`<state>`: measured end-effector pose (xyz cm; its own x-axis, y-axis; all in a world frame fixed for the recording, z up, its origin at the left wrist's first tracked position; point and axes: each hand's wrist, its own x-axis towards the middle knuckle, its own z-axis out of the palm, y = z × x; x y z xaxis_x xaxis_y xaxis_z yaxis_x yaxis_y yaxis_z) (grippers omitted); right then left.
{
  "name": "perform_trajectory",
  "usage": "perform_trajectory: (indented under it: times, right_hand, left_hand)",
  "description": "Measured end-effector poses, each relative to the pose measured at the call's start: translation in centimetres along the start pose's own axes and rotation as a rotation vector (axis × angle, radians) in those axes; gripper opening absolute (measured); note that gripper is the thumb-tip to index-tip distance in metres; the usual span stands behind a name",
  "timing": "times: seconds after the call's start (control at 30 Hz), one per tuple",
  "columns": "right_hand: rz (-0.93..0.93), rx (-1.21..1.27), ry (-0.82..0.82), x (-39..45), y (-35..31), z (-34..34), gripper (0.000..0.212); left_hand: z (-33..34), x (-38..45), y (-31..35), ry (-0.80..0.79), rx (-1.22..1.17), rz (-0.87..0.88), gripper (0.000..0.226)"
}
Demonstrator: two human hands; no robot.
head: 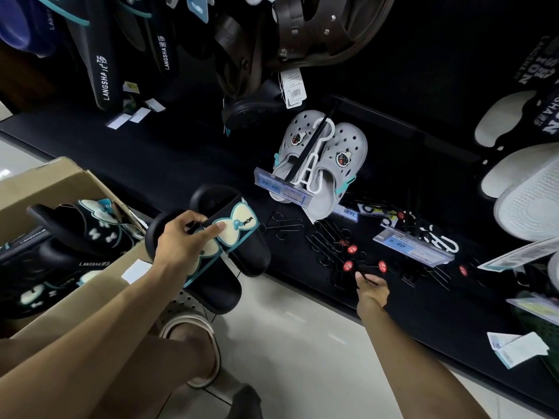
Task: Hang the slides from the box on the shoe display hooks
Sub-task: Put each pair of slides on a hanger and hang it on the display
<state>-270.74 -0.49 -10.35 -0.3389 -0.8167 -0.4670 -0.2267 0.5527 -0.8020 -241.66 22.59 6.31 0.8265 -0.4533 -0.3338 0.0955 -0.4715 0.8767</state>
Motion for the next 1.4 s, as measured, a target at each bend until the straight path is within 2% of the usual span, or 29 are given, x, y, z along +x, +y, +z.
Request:
perform_trajectory:
  times: [0.23,0.4,0.63,0.8,0.9,0.97,1.07,1.2,1.4]
  right_hand:
    - [0.060,0.244,-0.060,-1.5,-1.4,-0.8,0.022]
    - [0.053,0.256,-0.128,-2.3,-2.4,-1.2,0.028]
    - [0.002,0.273,-0.124,-4.0,-4.1,-2.1,0.026]
    - [-0.036,0.186,-0.197,-5.2,-4.6,-2.4,0.020]
    - [-0.073,0.138,-0.276,-6.4,-5.0,-2.3,0.005]
    - [-0.120,0.106,-0.323,-7.5,-5.6,-1.8,0.013]
    - [-0.194,0.073,-0.400,-9.5,-6.9,-0.8,0.007]
    - [-0.274,0.031,-0.473,-12.2,-8.9,0.8,0.006]
    - [-0.315,0.034,-0.576,-16.2,-10.3,2.7,0.015]
  left_hand:
    - [0.4,-0.2,0.5,-0.009,0.020,0.010,0.033]
    - [0.5,-0.5,1.4,-0.028,0.033,0.030,0.037]
    - [-1.0,-0.9,2.4,-0.008,0.008,0.059,0.037]
    - [-3.4,-1.2,2.7,0.011,-0.073,0.071,0.037]
    - [-4.9,-1.6,3.2,0.029,-0.116,0.092,0.044]
    - [-5.8,-1.9,3.6,0.049,-0.151,0.101,0.045]
    - [-6.9,-2.3,4.3,0.092,-0.191,0.122,0.032]
    - [-8.4,-2.4,5.6,0.112,-0.174,0.208,0.025]
    - [-11.8,-2.5,7.8,0.161,-0.192,0.307,0.027]
